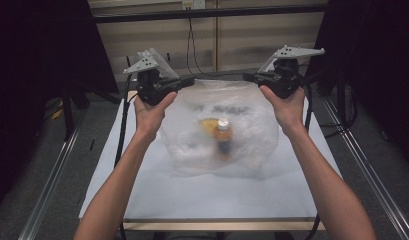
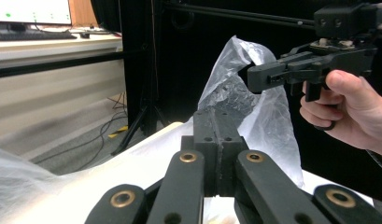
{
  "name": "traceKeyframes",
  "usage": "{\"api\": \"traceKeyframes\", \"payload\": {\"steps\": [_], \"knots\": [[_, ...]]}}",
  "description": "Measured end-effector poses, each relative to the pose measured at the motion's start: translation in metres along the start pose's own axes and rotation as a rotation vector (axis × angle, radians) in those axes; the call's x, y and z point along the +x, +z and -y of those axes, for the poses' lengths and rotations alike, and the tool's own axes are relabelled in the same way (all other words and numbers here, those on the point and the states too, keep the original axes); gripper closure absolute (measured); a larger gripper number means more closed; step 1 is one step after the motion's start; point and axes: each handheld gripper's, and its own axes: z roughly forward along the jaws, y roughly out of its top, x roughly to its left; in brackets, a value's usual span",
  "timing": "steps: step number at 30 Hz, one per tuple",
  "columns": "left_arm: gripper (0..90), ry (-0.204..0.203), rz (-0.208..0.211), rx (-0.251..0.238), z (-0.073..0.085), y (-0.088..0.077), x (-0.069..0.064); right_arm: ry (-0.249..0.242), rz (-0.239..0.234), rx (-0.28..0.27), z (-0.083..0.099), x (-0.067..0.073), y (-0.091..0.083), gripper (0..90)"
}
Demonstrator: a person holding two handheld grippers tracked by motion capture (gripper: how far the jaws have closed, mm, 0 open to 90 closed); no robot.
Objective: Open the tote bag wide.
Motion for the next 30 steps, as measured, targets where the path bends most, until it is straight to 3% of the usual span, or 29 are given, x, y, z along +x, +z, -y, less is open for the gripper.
{"api": "traceKeyframes", "payload": {"steps": [7,9,13,16,25,30], "knots": [[90.0,-0.011,-0.015,0.073,0.007,0.015,0.005,0.008,0.005,0.047,-0.002,-0.002,0.011,90.0],[90.0,-0.018,-0.016,0.107,0.015,0.021,0.007,0.003,0.019,0.098,0.004,-0.002,0.020,90.0],[90.0,-0.023,-0.012,0.123,0.022,0.026,0.007,-0.007,0.031,0.161,0.012,0.002,0.031,90.0],[90.0,-0.029,-0.007,0.153,0.032,0.032,0.007,-0.027,0.020,0.212,0.022,0.009,0.039,90.0],[90.0,-0.040,0.021,0.192,0.051,0.041,0.007,0.011,-0.002,0.253,0.055,0.005,0.048,90.0],[90.0,-0.048,0.060,0.201,0.073,0.046,0.000,0.023,-0.048,0.261,0.075,0.012,0.048,90.0]]}}
